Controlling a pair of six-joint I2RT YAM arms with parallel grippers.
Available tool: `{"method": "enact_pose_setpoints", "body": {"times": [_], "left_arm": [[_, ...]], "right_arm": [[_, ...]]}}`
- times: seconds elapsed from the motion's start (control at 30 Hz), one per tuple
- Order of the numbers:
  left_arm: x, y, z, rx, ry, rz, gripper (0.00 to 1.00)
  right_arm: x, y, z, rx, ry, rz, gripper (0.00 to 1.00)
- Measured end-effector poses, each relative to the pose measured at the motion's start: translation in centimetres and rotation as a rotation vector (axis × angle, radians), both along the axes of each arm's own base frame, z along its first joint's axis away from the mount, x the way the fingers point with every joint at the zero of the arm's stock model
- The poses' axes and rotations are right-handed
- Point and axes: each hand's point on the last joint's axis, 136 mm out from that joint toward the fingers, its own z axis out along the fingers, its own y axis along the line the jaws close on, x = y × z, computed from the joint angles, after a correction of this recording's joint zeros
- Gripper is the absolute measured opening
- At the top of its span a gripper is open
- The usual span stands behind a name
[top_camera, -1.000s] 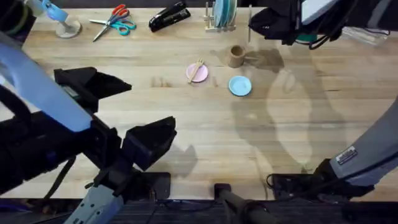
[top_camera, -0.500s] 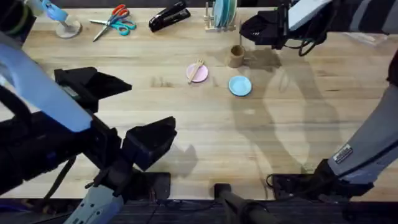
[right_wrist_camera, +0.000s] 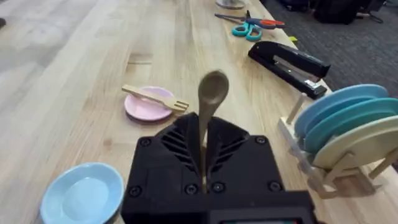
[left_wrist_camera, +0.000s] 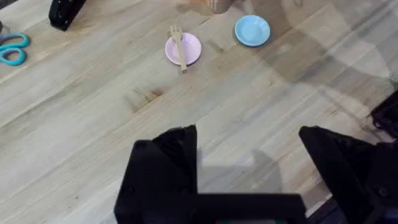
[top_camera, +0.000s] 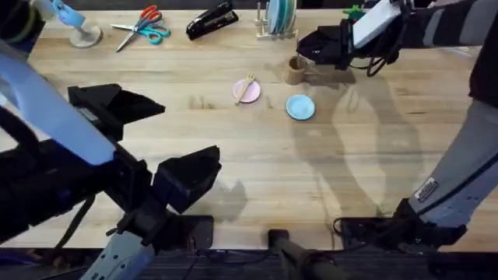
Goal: Pick up a utensil and set it on the pink plate, then put the other utensil in the container.
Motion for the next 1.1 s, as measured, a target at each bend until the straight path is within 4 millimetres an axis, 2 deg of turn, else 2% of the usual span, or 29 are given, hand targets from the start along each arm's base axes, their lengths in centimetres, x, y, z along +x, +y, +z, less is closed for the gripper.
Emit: {"method": "enact_pose_setpoints", "body": {"times": [0.2,0.4,0.53,0.8,1.0,1.1], "left_arm": [[0.0,0.0,0.0,0.000,0.000,0.000,0.995],[0.0,0.0,0.0,0.000,0.000,0.000,0.995],[0.0,0.0,0.0,0.000,0.000,0.000,0.995],[0.0,0.0,0.0,0.000,0.000,0.000,0.995],[0.0,0.0,0.0,0.000,0.000,0.000,0.995],[0.0,0.0,0.0,0.000,0.000,0.000,0.995]], "right_arm": [[0.1,0.0,-0.2,0.000,-0.005,0.000,0.030],[0.2,0.0,-2.0,0.002,0.036,0.000,0.030],[0.2,0.0,-2.3,0.000,0.046,-0.002,0.048],[0.2,0.0,-2.3,0.000,0.050,-0.003,0.251],[0.2,0.0,-2.3,0.002,0.064,-0.004,0.444],[0.3,0.0,-2.3,0.005,0.088,-0.007,0.633]]}}
